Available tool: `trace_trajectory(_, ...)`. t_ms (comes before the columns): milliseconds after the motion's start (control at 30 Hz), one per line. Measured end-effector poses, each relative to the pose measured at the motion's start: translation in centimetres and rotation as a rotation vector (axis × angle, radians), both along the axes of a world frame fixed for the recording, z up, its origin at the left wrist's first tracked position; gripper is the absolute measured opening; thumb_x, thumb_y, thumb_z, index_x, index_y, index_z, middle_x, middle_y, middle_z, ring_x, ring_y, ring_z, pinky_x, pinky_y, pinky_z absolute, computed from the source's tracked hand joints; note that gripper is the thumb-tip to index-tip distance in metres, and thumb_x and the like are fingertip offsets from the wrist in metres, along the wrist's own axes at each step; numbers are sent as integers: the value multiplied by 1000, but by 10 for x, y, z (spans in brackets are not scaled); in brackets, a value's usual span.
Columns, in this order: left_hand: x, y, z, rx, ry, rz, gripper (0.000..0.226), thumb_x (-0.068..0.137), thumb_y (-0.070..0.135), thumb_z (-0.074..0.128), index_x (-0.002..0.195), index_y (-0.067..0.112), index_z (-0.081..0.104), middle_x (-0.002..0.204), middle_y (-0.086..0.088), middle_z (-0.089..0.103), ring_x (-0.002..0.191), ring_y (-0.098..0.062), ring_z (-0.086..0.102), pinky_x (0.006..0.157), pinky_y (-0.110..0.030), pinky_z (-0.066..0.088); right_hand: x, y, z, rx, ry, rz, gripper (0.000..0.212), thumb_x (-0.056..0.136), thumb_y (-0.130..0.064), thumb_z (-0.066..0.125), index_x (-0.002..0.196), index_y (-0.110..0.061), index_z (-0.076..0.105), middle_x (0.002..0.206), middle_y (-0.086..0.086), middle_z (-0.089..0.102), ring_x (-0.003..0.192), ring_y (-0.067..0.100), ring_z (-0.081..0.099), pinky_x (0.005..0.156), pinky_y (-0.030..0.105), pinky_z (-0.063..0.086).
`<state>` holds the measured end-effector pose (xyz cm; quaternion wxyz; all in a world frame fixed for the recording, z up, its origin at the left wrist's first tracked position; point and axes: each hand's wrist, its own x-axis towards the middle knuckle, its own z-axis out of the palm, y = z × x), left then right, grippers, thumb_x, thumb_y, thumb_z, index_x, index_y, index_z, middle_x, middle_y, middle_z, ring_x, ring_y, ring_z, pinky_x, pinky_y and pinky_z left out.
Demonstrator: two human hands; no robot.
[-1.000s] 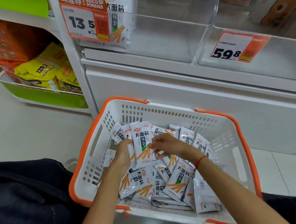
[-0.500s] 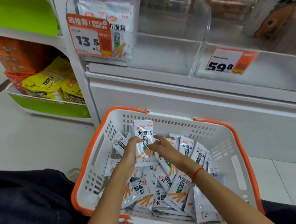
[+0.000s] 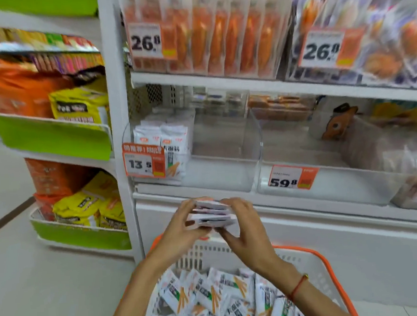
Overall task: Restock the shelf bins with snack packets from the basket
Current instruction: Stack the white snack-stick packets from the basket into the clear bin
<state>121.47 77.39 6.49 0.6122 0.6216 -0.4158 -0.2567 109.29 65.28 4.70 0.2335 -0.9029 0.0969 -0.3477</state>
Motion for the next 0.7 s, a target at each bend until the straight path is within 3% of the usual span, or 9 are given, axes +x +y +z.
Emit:
trace_trajectory(133,21,1,53,-129,-386,39,42,67,25,77,106,33,63,114,4,56,109,1,55,92,-12,40,18,-8,46,-148,-137,6,40,85,-15,64,122,-20,50,126,-4,46,119,17,45,98,26,38)
trace_trajectory(300,47,-16,100,-245,-497,130,50,68,5,79,101,40,63,113,2,50,110,7,50,90,-4,36,53,-25,96,-238,-251,-18,44,82,-10,65,123,-15,52,121,0,48,111,19,47,93,25,38)
trace_trajectory(367,56,-32,111,-237,-486,205,58,70,-6,75,100,41,58,110,8,54,107,3,54,89,-4,38,70,-35,108,-245,-239,-21,40,84,-11,62,123,-14,53,119,-1,49,108,17,47,91,23,38)
trace_trajectory(467,72,-65,118,-153,-334,282,49,77,-11,65,99,31,56,115,-1,54,105,-13,57,80,-4,44,97,-57,114,-212,-173,5,35,89,-14,61,122,-15,52,114,0,51,104,16,46,89,24,38)
trace_trajectory(500,78,-77,118,-91,-274,286,45,79,-11,61,103,26,55,119,-4,51,105,-16,56,79,-8,46,107,-67,113,-201,-142,20,36,89,-13,62,124,-15,52,114,1,52,105,17,47,89,25,38)
trace_trajectory(600,95,-114,118,122,-152,283,35,84,-2,51,110,21,50,120,-8,53,107,-26,57,87,-39,53,129,-94,113,-23,-12,17,51,84,-6,64,130,-15,43,119,3,51,112,22,51,93,35,45)
trace_trajectory(700,110,-148,118,244,-99,284,32,86,2,46,115,13,50,109,-13,61,102,-31,60,84,-41,53,150,-124,114,252,162,-64,54,84,-2,63,126,-14,31,117,6,55,105,26,61,89,46,51)
